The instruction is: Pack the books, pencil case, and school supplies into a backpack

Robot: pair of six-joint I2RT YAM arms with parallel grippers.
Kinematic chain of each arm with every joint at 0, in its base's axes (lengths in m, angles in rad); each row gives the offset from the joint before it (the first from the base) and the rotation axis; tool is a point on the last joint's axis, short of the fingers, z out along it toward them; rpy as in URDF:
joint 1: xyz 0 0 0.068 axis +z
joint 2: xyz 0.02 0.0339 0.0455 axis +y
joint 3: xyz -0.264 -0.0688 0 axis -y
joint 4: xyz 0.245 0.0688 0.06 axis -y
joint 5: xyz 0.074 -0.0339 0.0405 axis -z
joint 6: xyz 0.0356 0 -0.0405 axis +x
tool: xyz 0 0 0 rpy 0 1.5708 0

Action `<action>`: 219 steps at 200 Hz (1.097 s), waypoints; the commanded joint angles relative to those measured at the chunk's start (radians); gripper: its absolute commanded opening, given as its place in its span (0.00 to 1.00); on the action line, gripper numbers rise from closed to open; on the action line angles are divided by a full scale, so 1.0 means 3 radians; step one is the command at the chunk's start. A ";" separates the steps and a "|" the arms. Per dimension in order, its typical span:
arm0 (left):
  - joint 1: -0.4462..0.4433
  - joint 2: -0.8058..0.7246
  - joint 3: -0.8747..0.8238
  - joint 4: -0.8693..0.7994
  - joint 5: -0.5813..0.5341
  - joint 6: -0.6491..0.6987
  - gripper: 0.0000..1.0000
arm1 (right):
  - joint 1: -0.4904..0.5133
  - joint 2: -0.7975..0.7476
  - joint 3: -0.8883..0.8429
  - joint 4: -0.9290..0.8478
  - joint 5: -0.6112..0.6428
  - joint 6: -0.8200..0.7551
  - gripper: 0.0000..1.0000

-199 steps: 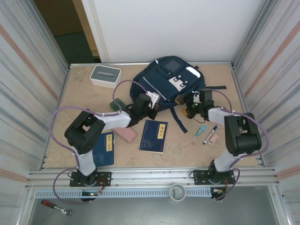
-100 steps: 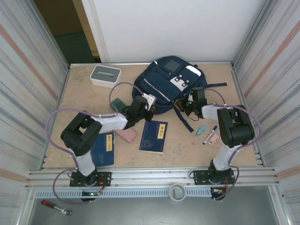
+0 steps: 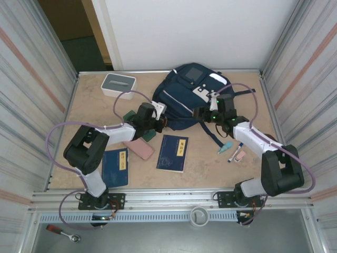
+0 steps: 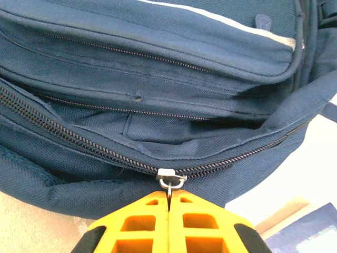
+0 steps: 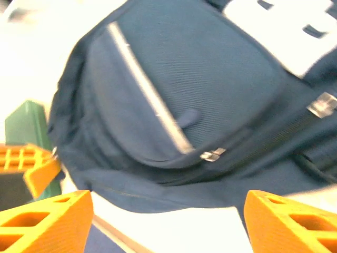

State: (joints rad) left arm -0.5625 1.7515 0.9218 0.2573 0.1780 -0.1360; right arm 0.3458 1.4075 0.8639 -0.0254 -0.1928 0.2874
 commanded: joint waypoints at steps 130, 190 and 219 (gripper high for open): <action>0.0307 -0.0299 0.0051 -0.0104 0.0342 -0.0220 0.00 | 0.0487 0.1077 0.0695 -0.0236 0.0353 -0.1428 0.03; 0.0387 -0.0169 0.0298 -0.0458 0.0221 -0.0092 0.00 | 0.0249 0.0626 0.0365 -0.0252 0.0368 -0.1122 0.00; 0.0352 -0.0143 0.0304 -0.0447 0.0408 -0.0074 0.00 | 0.0253 0.0651 0.0441 -0.0319 0.0330 -0.1025 0.00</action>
State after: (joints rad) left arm -0.4515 1.7096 0.9874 0.1577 0.2665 -0.1806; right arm 0.4229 1.6291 0.9714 -0.1150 -0.1219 -0.0807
